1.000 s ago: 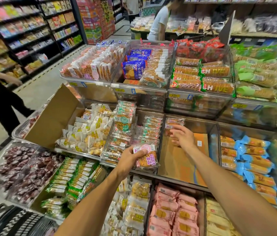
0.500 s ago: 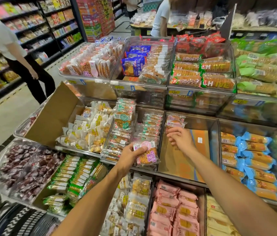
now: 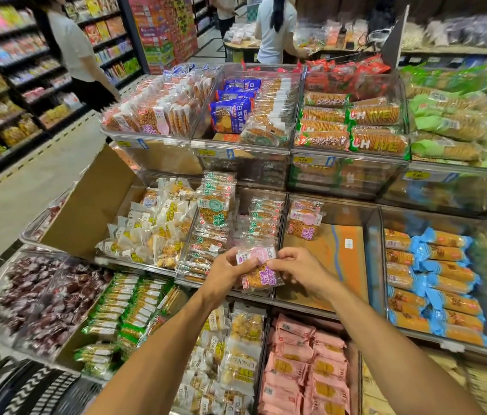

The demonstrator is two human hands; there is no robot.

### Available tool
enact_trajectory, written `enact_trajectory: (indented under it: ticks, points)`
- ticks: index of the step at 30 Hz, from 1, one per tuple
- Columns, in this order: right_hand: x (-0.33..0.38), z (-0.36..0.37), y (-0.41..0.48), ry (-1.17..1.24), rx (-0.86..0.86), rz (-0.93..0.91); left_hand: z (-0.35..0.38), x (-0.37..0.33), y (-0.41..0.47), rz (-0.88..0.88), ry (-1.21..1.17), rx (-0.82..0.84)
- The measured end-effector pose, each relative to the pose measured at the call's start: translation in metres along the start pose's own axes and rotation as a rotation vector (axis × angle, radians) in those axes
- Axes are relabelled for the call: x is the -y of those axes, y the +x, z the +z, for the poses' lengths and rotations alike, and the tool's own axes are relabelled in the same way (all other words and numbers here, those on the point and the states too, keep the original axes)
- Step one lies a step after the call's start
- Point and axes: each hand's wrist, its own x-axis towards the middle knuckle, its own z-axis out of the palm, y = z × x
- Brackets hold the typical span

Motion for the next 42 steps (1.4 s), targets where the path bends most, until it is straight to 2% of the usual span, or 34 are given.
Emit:
enact_trajectory:
  ticks: [4, 8, 10, 12, 15, 18, 24, 30, 35, 39, 42]
  points:
    - [-0.011, -0.012, -0.003, 0.137, -0.052, 0.024, -0.003, 0.004, 0.005, -0.016, 0.025, -0.027]
    - [-0.018, -0.052, -0.007, 0.283, -0.389, -0.038, 0.004, 0.011, 0.004, 0.026, 0.086, -0.056]
    - [-0.026, -0.071, 0.001, 0.257, -0.54, -0.076, 0.003, 0.015, 0.005, 0.042, 0.14, -0.052]
    - [-0.039, -0.078, 0.014, 0.197, -0.621, -0.049, 0.001, 0.016, 0.008, 0.036, 0.154, -0.049]
    - [-0.058, -0.071, 0.039, 0.043, -0.61, 0.012, 0.001, 0.013, 0.008, 0.024, 0.15, -0.05]
    - [-0.051, -0.054, 0.049, -0.152, -0.622, -0.004, 0.0, 0.012, 0.008, 0.015, 0.16, -0.042]
    - [-0.033, -0.044, 0.057, -0.065, -0.59, 0.073, 0.0, 0.013, 0.009, -0.005, 0.189, -0.064]
    - [-0.028, -0.042, 0.063, -0.099, -0.584, 0.104, -0.001, 0.013, 0.01, -0.006, 0.2, -0.069]
    - [-0.027, -0.059, 0.057, -0.135, -0.502, 0.127, 0.002, 0.01, 0.008, -0.015, 0.211, -0.079]
    - [-0.029, -0.067, 0.049, -0.183, -0.534, 0.115, 0.006, -0.009, 0.004, -0.083, 0.202, -0.035]
    - [-0.018, -0.074, 0.033, -0.282, -0.584, 0.104, 0.01, -0.039, 0.0, -0.078, 0.311, 0.018]
